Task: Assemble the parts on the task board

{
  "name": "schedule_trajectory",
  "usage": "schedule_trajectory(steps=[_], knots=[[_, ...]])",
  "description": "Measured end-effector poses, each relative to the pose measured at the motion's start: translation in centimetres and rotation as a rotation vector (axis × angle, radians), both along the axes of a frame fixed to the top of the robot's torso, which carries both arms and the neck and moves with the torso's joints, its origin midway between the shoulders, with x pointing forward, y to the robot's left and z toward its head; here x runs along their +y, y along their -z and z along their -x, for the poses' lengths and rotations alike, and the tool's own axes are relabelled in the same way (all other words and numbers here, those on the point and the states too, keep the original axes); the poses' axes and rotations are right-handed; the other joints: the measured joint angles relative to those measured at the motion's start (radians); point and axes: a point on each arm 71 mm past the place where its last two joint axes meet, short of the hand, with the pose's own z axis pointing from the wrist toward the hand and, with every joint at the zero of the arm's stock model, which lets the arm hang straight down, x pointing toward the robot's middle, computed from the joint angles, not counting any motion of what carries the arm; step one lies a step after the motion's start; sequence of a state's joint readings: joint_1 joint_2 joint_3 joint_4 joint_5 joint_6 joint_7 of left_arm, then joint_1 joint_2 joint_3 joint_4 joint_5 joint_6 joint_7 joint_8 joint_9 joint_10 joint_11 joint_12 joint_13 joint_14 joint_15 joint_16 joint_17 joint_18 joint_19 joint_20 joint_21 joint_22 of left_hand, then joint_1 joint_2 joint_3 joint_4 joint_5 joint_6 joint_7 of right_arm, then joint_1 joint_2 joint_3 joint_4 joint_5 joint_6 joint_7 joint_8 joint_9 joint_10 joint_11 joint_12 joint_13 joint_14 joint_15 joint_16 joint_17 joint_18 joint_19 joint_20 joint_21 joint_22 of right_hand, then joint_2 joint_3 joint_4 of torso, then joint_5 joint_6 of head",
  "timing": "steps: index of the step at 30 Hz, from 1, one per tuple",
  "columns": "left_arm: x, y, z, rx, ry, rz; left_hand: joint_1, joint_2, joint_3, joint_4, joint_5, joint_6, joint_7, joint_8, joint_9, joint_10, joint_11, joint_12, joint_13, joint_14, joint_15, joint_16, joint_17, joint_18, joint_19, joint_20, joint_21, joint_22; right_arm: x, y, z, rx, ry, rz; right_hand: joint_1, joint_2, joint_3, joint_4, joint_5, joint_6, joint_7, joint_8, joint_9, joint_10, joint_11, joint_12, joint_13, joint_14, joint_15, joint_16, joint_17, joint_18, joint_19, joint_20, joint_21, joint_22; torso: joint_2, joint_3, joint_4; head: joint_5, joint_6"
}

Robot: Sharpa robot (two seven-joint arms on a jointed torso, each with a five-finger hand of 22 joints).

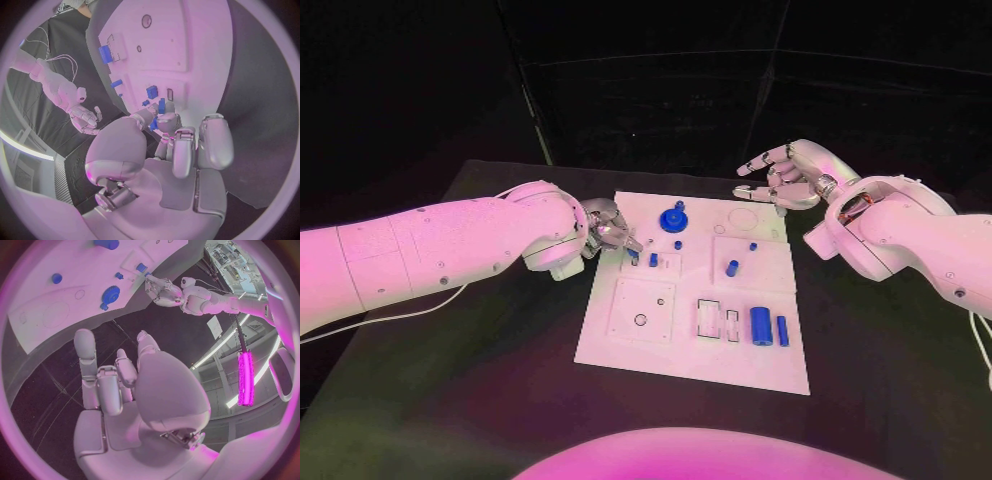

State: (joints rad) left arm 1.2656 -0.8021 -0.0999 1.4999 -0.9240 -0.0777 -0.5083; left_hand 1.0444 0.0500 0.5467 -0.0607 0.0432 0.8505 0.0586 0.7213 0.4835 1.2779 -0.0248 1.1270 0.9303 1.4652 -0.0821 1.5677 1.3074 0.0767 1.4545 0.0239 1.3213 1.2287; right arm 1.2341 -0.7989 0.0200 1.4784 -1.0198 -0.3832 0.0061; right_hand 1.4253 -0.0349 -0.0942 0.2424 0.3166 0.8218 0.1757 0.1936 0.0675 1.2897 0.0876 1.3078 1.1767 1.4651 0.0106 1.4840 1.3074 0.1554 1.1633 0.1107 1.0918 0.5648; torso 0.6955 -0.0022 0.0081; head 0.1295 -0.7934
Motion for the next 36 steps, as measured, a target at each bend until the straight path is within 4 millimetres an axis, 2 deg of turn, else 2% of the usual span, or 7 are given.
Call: schedule_trajectory(steps=[5, 6, 14, 36], knots=[[-0.1, 0.2, 0.2, -0.020, 0.011, -0.018, -0.004, -0.004, 0.001, 0.001, 0.001, -0.002, -0.002, 0.007, 0.000, 0.000, 0.000, -0.004, -0.005, 0.000, 0.000, 0.000, 0.000, 0.000, 0.000, 0.000, 0.000, 0.000, 0.0, 0.0, 0.0, 0.000, -0.001, 0.000, 0.000, 0.000, 0.000, 0.000, 0.000, 0.000, 0.000, 0.000, 0.000, 0.000, 0.000, 0.000, 0.000, 0.000, 0.000, 0.000, 0.000, 0.000, 0.000, 0.000, 0.000, 0.000, 0.000, -0.0002, 0.0001, 0.002, -0.001], [-0.2, 0.2, 0.3, -0.025, 0.014, -0.024, -0.007, -0.007, 0.017, -0.012, 0.001, -0.003, -0.004, 0.008, 0.004, 0.000, 0.000, -0.004, -0.006, 0.000, 0.000, 0.000, 0.000, 0.000, 0.000, 0.000, 0.000, 0.000, 0.0, 0.0, 0.0, 0.001, -0.001, 0.000, 0.000, 0.000, 0.000, 0.000, 0.000, 0.000, 0.000, 0.000, 0.000, 0.000, 0.000, 0.000, 0.001, 0.000, 0.000, 0.000, 0.000, 0.000, 0.000, 0.000, 0.000, 0.000, 0.000, -0.0002, 0.0001, 0.003, -0.002], [-0.3, 0.5, 0.1, -0.045, 0.029, -0.054, -0.021, -0.021, 0.039, -0.033, 0.001, -0.003, -0.004, 0.021, 0.012, 0.002, -0.002, -0.004, -0.008, 0.002, -0.002, 0.000, 0.000, 0.000, 0.000, 0.000, 0.000, 0.001, 0.0, 0.0, 0.0, 0.001, -0.001, 0.000, 0.000, 0.000, 0.000, 0.000, 0.000, 0.000, 0.000, 0.000, 0.000, 0.000, 0.000, 0.000, 0.001, 0.000, 0.000, 0.000, 0.000, 0.000, 0.000, 0.000, 0.000, 0.000, 0.001, -0.0011, -0.0012, 0.002, -0.003], [-1.3, 0.6, -0.2, -0.084, 0.077, -0.115, -0.020, -0.028, 0.039, -0.033, -0.001, -0.003, -0.004, 0.038, 0.012, 0.004, -0.004, -0.004, -0.011, 0.000, -0.007, 0.000, 0.000, 0.000, 0.003, -0.003, 0.000, 0.004, 0.1, 0.0, 0.0, 0.001, -0.002, -0.001, 0.000, 0.000, 0.000, 0.000, 0.000, 0.000, 0.000, 0.000, 0.000, 0.000, 0.000, 0.000, 0.001, 0.000, 0.000, 0.000, 0.000, 0.000, 0.000, 0.000, 0.000, 0.000, 0.001, 0.0001, -0.0012, 0.002, -0.007]])
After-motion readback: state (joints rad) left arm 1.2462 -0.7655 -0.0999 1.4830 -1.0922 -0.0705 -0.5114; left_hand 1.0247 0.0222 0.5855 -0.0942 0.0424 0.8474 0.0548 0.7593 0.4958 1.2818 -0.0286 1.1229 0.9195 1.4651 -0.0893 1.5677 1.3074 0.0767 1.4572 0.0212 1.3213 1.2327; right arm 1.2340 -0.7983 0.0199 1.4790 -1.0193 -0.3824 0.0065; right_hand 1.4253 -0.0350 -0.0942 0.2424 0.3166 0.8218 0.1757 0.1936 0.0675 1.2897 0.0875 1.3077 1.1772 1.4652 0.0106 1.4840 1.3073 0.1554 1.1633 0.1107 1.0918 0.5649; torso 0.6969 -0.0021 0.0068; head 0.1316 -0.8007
